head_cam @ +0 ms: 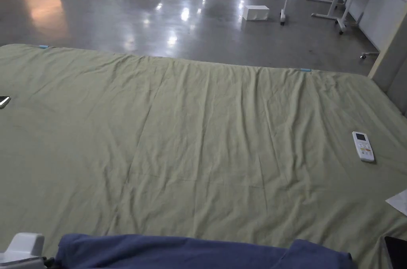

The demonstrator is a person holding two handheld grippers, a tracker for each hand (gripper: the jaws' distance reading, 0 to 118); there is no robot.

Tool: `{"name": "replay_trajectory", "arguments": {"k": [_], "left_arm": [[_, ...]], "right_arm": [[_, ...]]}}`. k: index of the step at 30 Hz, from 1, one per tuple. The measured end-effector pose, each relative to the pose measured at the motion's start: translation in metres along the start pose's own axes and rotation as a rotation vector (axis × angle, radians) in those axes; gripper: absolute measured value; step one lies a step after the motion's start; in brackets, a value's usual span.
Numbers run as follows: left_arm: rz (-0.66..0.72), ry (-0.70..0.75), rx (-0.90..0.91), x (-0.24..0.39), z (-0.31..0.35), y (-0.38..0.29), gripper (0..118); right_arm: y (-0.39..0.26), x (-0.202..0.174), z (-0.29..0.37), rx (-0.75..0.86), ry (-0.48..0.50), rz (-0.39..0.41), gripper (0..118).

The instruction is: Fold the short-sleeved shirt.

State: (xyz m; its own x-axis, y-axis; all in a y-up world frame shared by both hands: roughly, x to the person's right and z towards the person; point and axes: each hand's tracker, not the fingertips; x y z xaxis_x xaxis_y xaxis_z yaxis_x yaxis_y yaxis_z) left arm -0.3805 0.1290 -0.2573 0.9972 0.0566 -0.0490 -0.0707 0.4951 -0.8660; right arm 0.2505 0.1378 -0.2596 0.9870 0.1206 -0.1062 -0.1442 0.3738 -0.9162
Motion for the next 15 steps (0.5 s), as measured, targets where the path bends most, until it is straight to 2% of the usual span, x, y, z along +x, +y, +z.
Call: {"name": "replay_trajectory", "arguments": {"k": [7,10,11,13,14,15], "left_arm": [[-0.048,0.055,-0.008,0.008,-0.021,-0.003,5],[-0.041,0.054,-0.009,0.007,-0.016,0.001,9],[-0.036,0.06,-0.002,0.008,-0.013,0.003,19],[-0.03,0.089,0.024,0.009,-0.005,0.008,52],[-0.026,0.089,0.051,0.01,0.0,0.012,69],[-0.018,0.078,0.099,0.011,0.006,0.017,70]], "right_arm": [[0.008,-0.01,-0.018,-0.003,-0.032,-0.011,0],[0.008,-0.011,-0.012,-0.002,-0.056,-0.016,8],[0.009,-0.012,-0.005,0.003,-0.082,-0.013,22],[0.013,-0.013,0.012,0.026,-0.161,-0.001,68],[0.016,-0.013,0.02,0.056,-0.181,0.0,86],[0.021,-0.013,0.03,0.098,-0.198,-0.009,88]]}}
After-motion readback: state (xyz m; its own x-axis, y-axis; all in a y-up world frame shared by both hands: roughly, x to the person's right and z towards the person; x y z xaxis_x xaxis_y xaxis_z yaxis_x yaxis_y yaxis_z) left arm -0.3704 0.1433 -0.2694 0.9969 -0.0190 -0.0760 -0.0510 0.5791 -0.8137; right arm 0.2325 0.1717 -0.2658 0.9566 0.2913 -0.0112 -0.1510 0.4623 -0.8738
